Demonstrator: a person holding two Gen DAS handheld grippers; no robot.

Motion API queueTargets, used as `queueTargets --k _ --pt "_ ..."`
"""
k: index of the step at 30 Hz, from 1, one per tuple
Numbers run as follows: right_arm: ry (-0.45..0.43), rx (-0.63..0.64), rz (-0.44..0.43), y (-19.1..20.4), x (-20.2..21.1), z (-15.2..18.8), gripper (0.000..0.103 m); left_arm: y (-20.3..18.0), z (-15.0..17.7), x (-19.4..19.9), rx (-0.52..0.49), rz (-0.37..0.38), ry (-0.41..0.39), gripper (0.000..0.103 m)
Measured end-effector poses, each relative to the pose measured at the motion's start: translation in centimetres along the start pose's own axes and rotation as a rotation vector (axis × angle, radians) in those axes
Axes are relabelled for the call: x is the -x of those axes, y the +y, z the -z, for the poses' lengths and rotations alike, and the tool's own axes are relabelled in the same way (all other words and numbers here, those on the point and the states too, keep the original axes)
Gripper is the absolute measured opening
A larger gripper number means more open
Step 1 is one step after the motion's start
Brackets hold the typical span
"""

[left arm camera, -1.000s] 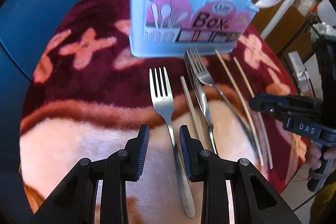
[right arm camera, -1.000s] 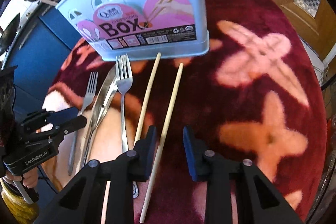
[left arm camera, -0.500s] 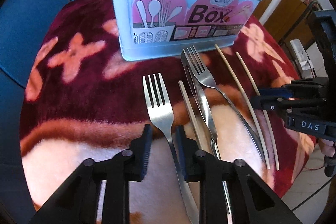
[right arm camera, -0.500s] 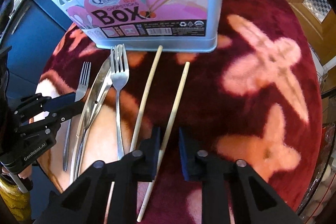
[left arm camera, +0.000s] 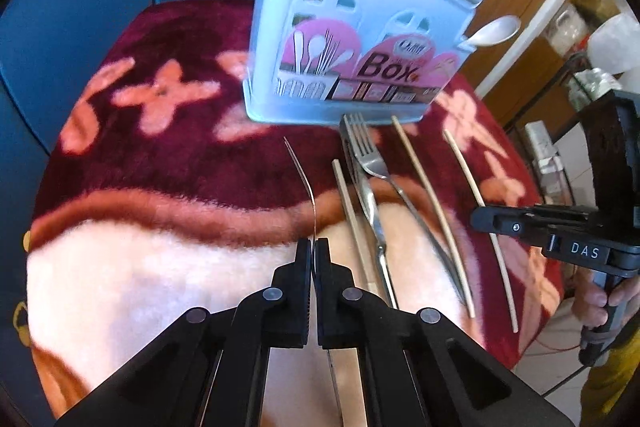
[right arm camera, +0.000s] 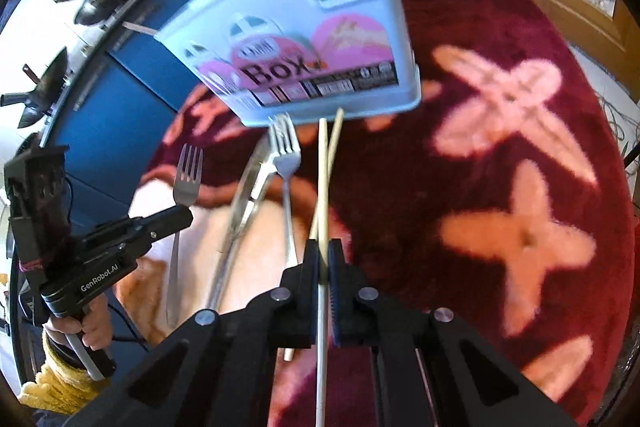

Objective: Organize utensils
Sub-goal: 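Grasp a thin wooden stick with the left tool while the right tool grasps a chopstick, then lift both sticks and carry them over the blue holder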

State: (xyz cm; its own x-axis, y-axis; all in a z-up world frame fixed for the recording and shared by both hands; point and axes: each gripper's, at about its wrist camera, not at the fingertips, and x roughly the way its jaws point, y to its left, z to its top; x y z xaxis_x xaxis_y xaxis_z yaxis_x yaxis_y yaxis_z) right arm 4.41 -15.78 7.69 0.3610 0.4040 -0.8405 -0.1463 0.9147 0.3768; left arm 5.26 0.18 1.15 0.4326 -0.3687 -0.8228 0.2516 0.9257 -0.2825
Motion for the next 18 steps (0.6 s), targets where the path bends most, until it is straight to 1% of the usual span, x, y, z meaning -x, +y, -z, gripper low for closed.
queueTargets --k 4,9,13,18 --pt "-0.108 0.021 -0.004 0.8 1.8 0.0 0.006 -0.2 0.6 2.5 -0.002 0.017 -0.093 0.001" --pt "-0.232 0.049 0.0 1.2 4.8 -0.5 0.006 -1.1 -0.1 5.6 -0.02 -0.004 -0.214 0.001" --pt "-0.316 0.068 0.006 2.3 6.6 -1.4 0.006 -1.7 -1.7 7.7 -0.031 -0.002 -0.291 0.001" --pt "-0.41 0.083 0.013 3.2 7.6 -3.4 0.006 -2.6 -4.3 9.6 -0.048 -0.009 -0.385 0.001"
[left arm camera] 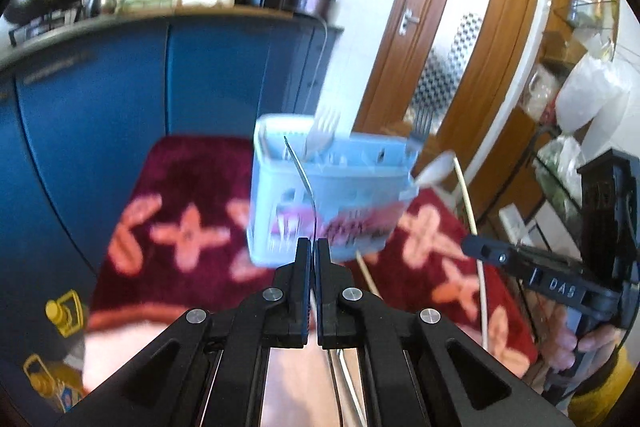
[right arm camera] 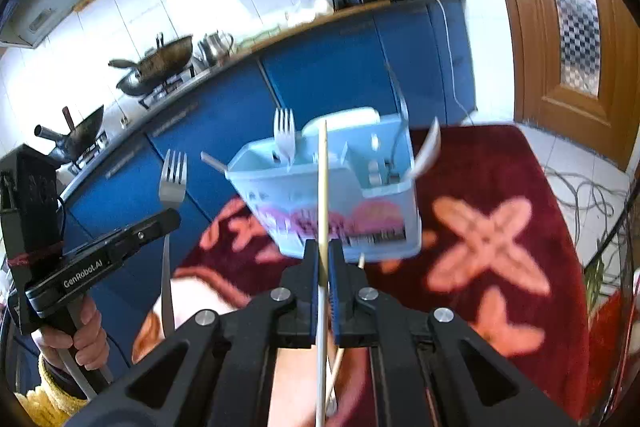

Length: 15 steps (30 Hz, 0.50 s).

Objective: Organize utensils
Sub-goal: 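Lift both sticks and carry them over the blue holder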

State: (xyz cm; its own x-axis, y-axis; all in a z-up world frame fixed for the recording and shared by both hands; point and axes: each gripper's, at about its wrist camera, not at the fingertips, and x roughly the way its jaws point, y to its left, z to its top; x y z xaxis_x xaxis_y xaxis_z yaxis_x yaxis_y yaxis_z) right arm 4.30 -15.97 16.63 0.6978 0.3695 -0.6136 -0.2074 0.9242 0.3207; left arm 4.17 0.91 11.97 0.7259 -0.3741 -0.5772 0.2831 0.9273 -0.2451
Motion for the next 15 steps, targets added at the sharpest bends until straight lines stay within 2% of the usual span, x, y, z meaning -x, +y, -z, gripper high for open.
queueTargets --k 5,15 --pt "-0.082 0.021 0.024 -0.1 -0.4 -2.5 0.006 -1.0 -3.7 -0.4 -0.015 0.001 -0.075 0.001" --pt "-0.258 0.048 0.069 -0.8 -2.6 -7.6 0.006 -2.4 -8.9 -2.8 -0.074 -0.068 -0.212 0.001"
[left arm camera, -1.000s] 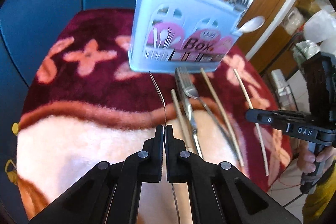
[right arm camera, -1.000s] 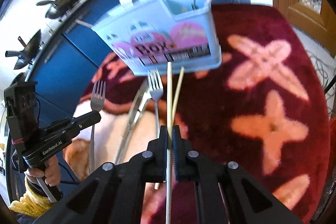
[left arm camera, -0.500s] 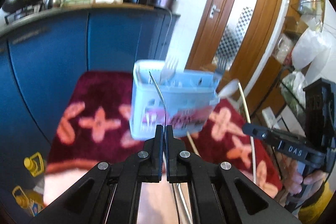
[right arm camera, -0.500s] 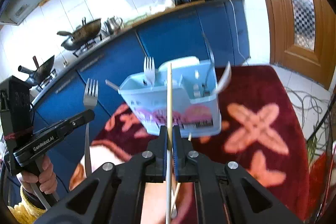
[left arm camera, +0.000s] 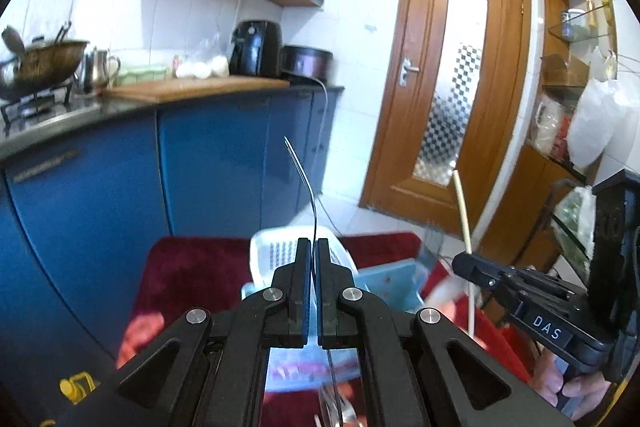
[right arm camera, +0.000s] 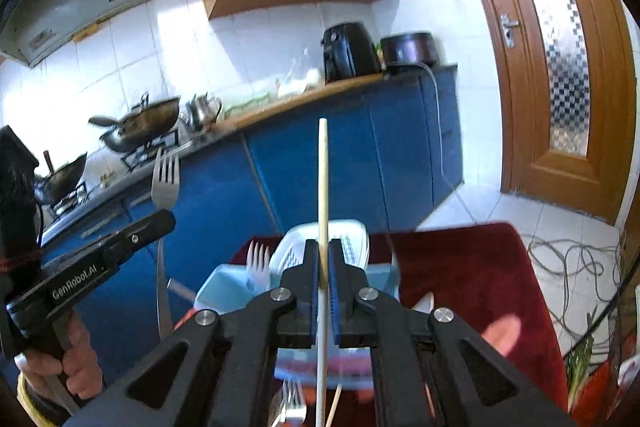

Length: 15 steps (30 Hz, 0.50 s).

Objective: Organize utensils
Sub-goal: 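Lift both sticks and carry them over the blue holder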

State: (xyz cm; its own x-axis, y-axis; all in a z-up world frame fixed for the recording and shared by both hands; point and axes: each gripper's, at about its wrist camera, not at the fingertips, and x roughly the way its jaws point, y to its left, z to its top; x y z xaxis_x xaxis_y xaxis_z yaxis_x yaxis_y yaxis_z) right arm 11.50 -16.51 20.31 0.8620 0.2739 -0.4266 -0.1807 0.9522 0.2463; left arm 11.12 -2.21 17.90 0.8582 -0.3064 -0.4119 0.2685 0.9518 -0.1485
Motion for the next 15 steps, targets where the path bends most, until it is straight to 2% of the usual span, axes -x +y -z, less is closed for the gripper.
queueTargets --k 5,9,15 --pt "-0.082 0.014 0.035 -0.4 -1.8 -0.9 0.006 0.3 -1.0 -1.9 -0.004 -0.052 -0.075 0.001" --pt "-0.136 0.043 0.065 -0.3 -3.1 -1.2 0.006 1.0 -1.6 -3.3 0.014 -0.058 -0.108 0.001" --pt "-0.168 0.075 0.084 -0.3 -5.0 -0.2 0.006 1.1 -0.8 -5.1 -0.027 -0.118 -0.159 0.001"
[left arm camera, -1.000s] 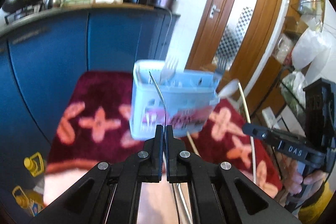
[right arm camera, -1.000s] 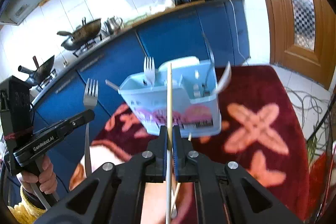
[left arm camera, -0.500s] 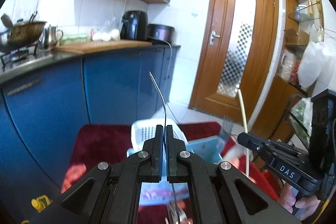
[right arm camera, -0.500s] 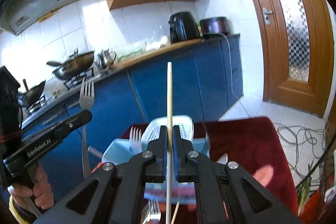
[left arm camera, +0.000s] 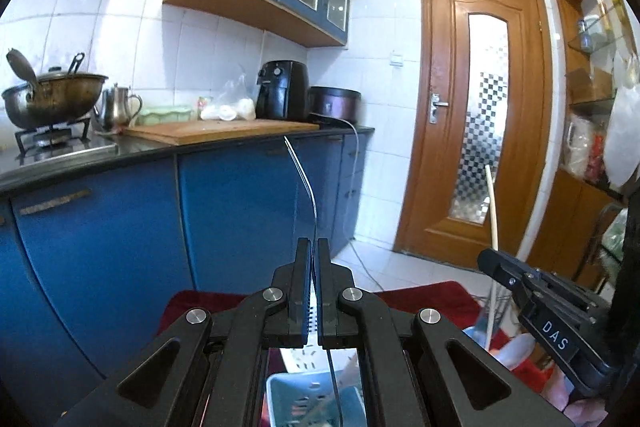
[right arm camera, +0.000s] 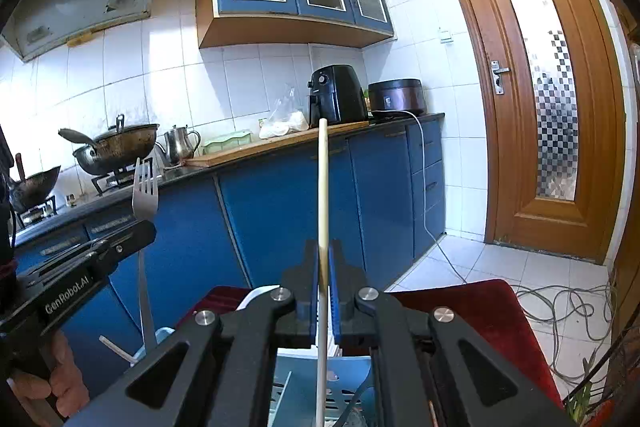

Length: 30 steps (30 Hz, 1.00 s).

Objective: Organize utensils
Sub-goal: 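Lift both sticks and carry them over the blue holder, then lower both sticks into the holder and open both tools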

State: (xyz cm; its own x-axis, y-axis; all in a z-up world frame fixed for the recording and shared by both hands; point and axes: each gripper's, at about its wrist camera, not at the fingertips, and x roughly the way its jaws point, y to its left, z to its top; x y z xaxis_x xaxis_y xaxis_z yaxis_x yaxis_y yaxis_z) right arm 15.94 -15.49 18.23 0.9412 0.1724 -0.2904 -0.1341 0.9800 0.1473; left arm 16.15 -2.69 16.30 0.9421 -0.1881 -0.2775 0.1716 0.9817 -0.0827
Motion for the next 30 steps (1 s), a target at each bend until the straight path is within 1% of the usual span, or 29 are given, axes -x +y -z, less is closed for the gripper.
queueTargets --k 4,8,13,17,19,23,25,30 --pt "-0.02 0.033 0.018 0.2 -0.5 1.1 0.006 -0.2 1.5 -1.1 -0.022 -0.021 0.001 0.001" --pt "-0.028 0.069 0.028 0.6 -0.6 1.8 0.006 -0.2 2.6 -1.9 -0.01 -0.013 0.03 0.001" --pt "-0.019 0.061 0.012 0.4 -0.2 2.4 0.007 -0.6 3.4 -1.9 -0.02 0.0 0.05 0.002" --pt "-0.007 0.02 -0.009 0.0 0.3 2.1 0.018 -0.7 3.8 -1.9 -0.021 0.017 0.085 0.003" --pt "0.0 0.012 -0.021 0.0 0.7 1.9 0.018 -0.7 3.8 -1.7 -0.019 0.027 0.101 0.006" --pt "0.001 0.021 -0.024 0.3 2.0 1.5 0.02 -1.1 3.3 -0.4 -0.035 0.038 0.091 0.008" --pt "0.012 0.022 -0.031 0.5 2.6 1.3 0.023 -1.3 3.0 0.2 -0.044 0.048 0.094 0.008" --pt "0.045 0.022 -0.028 0.7 4.3 0.7 0.024 -1.6 2.4 2.1 -0.041 0.075 0.109 0.008"
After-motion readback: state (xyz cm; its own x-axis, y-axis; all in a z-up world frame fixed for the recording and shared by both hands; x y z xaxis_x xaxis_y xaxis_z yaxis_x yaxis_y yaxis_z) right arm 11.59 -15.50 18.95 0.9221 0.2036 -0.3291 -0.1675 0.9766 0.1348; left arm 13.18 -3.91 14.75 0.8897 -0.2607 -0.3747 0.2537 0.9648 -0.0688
